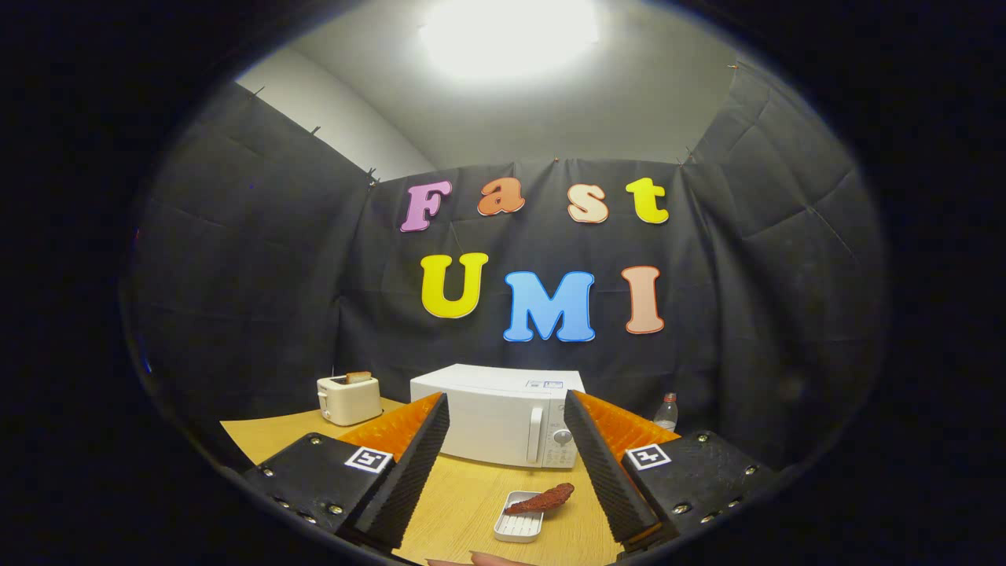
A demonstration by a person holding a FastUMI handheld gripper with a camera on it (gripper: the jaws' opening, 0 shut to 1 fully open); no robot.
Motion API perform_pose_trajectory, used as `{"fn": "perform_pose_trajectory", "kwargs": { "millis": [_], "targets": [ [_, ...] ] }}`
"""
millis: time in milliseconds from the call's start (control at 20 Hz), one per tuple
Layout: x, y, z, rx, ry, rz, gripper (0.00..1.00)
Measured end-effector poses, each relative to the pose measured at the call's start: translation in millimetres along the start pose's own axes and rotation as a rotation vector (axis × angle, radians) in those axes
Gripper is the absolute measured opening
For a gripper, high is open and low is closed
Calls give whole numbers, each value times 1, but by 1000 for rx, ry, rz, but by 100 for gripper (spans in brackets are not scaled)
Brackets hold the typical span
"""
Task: Open the microwave, put the food inside, and close the microwave door.
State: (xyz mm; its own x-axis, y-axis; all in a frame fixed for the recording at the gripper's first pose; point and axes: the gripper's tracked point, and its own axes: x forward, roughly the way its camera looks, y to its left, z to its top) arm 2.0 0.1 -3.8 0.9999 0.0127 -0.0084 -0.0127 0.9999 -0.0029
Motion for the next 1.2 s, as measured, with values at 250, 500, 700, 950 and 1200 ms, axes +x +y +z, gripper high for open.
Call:
{"fn": "perform_pose_trajectory", "kwargs": {
  "millis": [250, 500, 700, 950, 1200],
  "targets": [
    [7, -3, -4, 1, 7, -11, 92],
    [21, -3, -8, -1, 0, -24, 92],
    [44, -6, -25, -9, 15, -34, 92],
    [86, -4, -53, -20, 51, -41, 92],
    [122, -4, -82, -32, 86, -47, 93]
  ]
}}
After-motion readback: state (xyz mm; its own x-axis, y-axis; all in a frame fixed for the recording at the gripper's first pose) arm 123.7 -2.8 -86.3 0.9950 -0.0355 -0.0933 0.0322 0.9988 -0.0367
